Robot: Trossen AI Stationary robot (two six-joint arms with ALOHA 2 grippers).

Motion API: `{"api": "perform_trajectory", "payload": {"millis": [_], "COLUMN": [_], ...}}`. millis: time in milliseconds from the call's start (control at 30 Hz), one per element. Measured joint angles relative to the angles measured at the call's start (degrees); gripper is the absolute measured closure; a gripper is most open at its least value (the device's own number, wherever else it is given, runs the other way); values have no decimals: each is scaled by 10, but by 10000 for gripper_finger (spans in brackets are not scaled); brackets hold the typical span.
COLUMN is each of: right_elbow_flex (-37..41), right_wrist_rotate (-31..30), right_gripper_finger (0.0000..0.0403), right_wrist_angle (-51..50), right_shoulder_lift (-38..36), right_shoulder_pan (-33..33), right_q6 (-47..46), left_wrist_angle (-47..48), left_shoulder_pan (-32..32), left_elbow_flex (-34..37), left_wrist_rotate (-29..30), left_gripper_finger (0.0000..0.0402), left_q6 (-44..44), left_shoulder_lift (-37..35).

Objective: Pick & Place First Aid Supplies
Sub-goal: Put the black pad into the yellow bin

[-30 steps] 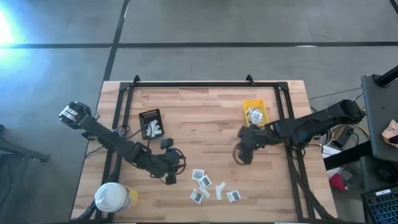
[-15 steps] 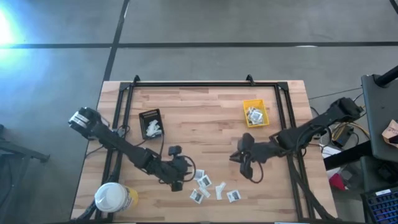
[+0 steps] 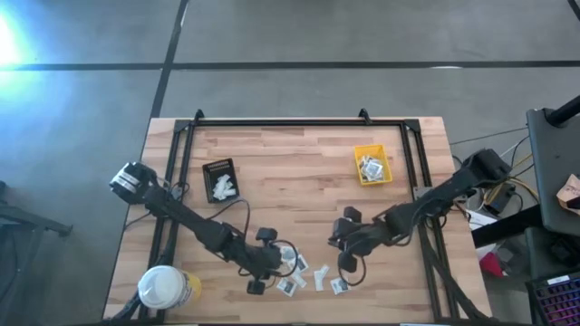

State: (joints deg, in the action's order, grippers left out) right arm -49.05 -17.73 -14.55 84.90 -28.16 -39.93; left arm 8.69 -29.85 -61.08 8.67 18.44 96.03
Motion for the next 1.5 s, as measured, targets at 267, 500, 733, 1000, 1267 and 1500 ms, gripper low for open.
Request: {"api": "perform_trajectory", "payload": {"millis": [267, 500, 733, 1000, 1267, 1500], "right_elbow_flex": [-31, -46, -55, -57, -51, -50], "right_wrist_rotate": [13, 53, 104, 103, 88, 87], "right_gripper_finger": [355, 353, 356, 357, 359, 359], "right_wrist_angle": [1, -1, -1, -1, -1, -4], "right_shoulder_lift": [37, 48, 48, 48, 48, 48], "right_shoulder_pan": [-1, -8, -34, -45, -45, -45], "right_q6": [6, 1, -2, 0, 8, 11], "left_wrist_angle": [54, 82, 109, 122, 95, 87], "left_shoulder_pan": [1, 1, 1, 30, 69, 73], "left_elbow_flex": [-61, -80, -70, -52, -50, -50], "left_wrist_rotate": [-22, -22, -21, 20, 35, 29], "left_gripper_finger": [278, 278, 278, 278, 278, 278], "left_q6": [-14, -4, 29, 26, -9, -24], "left_shoulder_lift": [9, 19, 22, 25, 55, 93]}}
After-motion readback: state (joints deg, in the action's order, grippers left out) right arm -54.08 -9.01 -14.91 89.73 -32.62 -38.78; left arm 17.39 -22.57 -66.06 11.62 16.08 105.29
